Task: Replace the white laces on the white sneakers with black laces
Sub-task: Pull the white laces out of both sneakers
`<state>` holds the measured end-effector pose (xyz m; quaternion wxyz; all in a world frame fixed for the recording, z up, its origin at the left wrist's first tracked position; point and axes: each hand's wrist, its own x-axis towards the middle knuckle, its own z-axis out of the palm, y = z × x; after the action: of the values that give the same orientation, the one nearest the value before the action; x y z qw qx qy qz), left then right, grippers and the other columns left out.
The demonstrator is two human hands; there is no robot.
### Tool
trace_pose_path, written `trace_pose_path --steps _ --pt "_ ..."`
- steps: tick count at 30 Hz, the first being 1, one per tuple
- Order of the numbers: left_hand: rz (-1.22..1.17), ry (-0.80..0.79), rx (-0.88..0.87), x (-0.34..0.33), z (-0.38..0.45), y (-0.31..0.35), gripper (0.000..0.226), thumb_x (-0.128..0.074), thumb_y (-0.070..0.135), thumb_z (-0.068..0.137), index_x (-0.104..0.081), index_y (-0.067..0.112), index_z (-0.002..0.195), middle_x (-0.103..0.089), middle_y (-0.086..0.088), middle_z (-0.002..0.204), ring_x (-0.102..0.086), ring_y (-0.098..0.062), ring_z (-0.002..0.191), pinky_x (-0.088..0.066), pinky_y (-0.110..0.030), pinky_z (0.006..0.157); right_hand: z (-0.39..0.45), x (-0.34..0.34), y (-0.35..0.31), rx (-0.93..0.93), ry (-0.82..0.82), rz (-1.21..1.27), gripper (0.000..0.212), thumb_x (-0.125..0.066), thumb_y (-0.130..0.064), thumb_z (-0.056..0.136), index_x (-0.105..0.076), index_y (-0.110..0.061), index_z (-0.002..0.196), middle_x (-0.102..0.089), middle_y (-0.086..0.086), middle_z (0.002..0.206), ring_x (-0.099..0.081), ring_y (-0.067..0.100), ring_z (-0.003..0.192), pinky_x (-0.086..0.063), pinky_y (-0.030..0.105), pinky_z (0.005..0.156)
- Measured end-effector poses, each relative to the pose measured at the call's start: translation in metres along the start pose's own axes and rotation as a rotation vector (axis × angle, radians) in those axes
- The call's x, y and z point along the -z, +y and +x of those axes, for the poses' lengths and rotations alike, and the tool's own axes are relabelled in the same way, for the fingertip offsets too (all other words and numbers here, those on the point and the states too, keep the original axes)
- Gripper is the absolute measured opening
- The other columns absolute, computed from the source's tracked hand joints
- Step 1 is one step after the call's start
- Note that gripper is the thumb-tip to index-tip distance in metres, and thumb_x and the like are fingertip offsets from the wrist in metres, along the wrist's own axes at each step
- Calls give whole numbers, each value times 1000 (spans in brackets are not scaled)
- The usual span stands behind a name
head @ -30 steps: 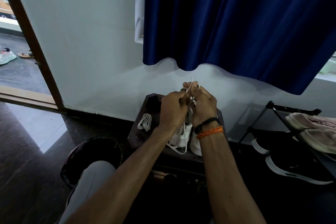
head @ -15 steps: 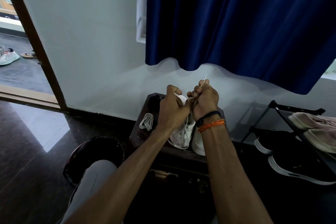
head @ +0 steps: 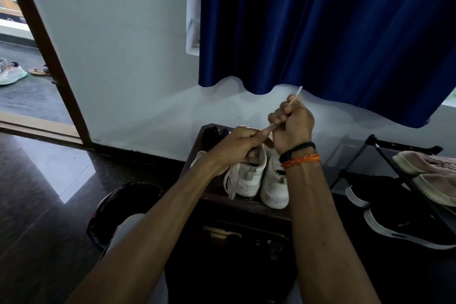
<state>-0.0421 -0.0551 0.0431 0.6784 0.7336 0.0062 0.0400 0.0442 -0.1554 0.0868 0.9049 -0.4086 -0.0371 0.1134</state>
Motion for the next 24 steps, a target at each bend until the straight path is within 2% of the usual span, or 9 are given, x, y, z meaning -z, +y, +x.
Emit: trace_pose_path --steps 3,6,8,11,13,16,19,21,24 --pt "17 65 -33 21 -9 2 41 -52 45 101 -70 12 85 -32 5 59 -30 -6 48 -30 -20 49 7 14 -6 4 60 114 31 -32 -16 110 -50 -13 84 -41 -5 53 -35 8 43 -38 22 44" --pt "22 173 -49 38 -12 10 42 -49 45 103 -60 13 77 -30 7 57 -26 -7 48 -29 -21 50 2 24 1 -36 57 125 33 -32 -16 111 -52 -9 85 -45 -2 54 -44 11 44 -49 25 50" --pt "-6 219 -74 43 -12 19 41 -47 40 105 -55 12 76 -28 9 54 -24 -6 46 -26 -20 48 -6 26 10 -77 9 56 28 -36 -13 110 -54 -5 90 -49 2 58 -54 14 49 -57 31 60" --pt "-19 251 -105 49 -9 32 42 -49 38 105 -55 11 74 -26 9 52 -18 -8 47 -21 -24 48 -15 23 16 -105 -10 -102 11 -45 2 100 -55 -1 105 -60 9 77 -64 22 71 -59 34 70" --pt "-3 253 -114 53 -9 38 42 -49 39 105 -56 10 74 -25 8 53 -18 -9 48 -21 -23 47 -18 19 14 -23 38 -187 21 -51 8 91 -56 -3 108 -62 9 86 -62 24 79 -54 30 75" --pt "0 231 -112 57 -10 44 43 -49 40 105 -55 10 75 -25 8 52 -17 -9 49 -21 -22 47 -27 10 9 229 7 -587 25 -59 -10 93 -65 -13 117 -69 -1 108 -65 12 94 -47 22 83" --pt "-67 196 -123 55 -11 47 41 -49 39 105 -56 10 76 -27 5 53 -19 -9 48 -21 -24 48 -37 0 12 292 -323 -844 33 -54 -39 97 -65 -25 125 -68 -7 125 -59 4 117 -45 23 95" --pt "-156 177 -146 51 -11 46 38 -48 37 105 -56 11 78 -30 4 54 -23 -8 47 -21 -24 47 -39 -3 19 256 -488 -862 36 -48 -47 101 -66 -24 123 -70 -6 121 -62 8 116 -50 32 99" --pt "-248 172 -163 48 -11 41 35 -46 33 106 -57 13 80 -36 3 58 -27 -6 46 -22 -21 45 -39 -5 35 273 -504 -946 47 -45 -59 100 -66 -18 104 -73 5 101 -69 27 100 -55 52 91"
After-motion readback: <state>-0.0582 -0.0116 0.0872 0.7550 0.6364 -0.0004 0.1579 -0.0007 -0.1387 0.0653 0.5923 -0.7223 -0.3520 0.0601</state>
